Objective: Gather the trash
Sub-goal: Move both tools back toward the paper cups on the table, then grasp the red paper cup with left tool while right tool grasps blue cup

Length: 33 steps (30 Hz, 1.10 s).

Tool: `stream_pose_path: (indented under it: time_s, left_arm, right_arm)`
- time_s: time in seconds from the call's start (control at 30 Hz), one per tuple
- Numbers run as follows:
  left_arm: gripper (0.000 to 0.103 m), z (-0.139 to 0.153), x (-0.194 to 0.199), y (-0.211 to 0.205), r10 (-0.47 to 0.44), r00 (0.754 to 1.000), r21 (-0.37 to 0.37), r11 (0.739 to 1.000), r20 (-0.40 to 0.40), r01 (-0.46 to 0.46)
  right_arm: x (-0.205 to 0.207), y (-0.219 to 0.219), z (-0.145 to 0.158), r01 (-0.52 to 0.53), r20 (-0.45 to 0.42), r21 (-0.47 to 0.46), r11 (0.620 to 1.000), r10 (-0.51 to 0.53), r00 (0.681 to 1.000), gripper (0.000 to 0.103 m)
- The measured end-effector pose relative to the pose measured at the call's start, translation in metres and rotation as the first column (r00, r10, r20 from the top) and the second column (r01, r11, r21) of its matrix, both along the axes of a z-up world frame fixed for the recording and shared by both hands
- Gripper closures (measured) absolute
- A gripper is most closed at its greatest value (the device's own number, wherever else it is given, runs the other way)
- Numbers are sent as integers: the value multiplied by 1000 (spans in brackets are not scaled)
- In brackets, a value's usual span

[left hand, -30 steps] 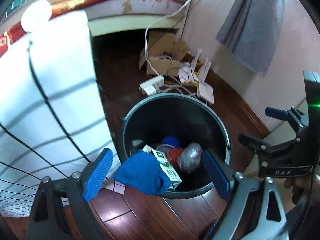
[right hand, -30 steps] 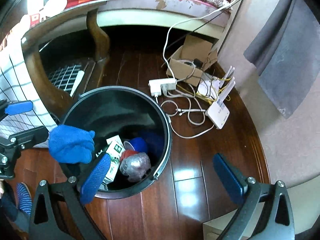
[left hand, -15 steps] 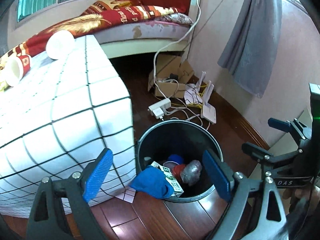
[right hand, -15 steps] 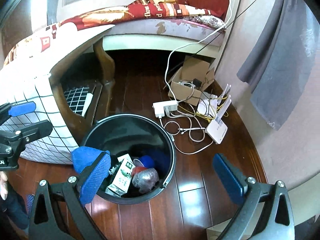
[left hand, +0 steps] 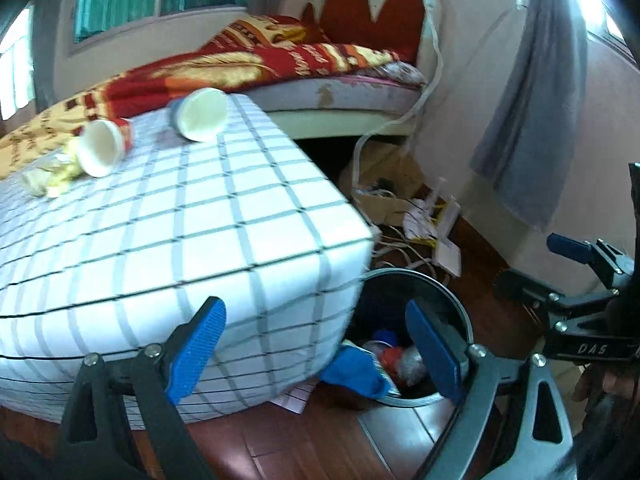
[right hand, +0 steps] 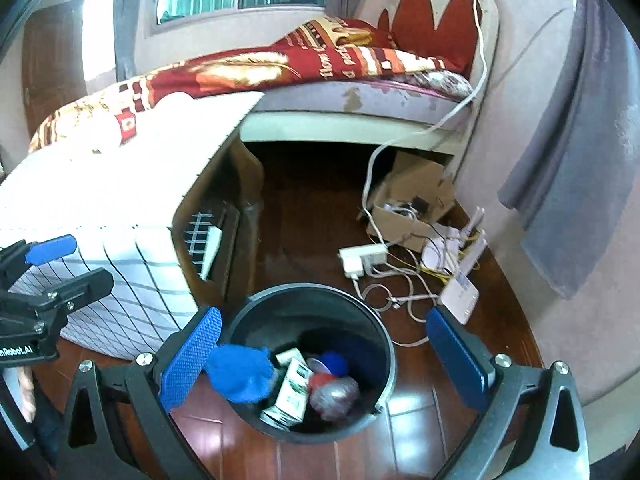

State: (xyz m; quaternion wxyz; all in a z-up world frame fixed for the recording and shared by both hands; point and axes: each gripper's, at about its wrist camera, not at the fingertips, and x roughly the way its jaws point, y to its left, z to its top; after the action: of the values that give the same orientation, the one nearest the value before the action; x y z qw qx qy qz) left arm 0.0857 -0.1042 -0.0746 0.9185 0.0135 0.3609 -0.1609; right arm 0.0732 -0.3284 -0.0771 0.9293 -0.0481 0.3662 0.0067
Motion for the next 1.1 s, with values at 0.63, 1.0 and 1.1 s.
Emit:
stream_pose_path:
  time_s: [0.63,1.0,1.1]
  left_arm:
    - [25,35,73,164,280,959,-16,960,47,-280]
    - [40,27,139,200,303,953,-32,953,-7,-303]
    - [44,26,150,203,304,952,-33,952,-13,-305]
  right_arm:
    - [109,135,52,-187,70,87,978,181,981,0]
    - [191,190,49,-259,53,94,961,255,965,20]
    - [207,197,43,-273,35,109,956,271,962,30]
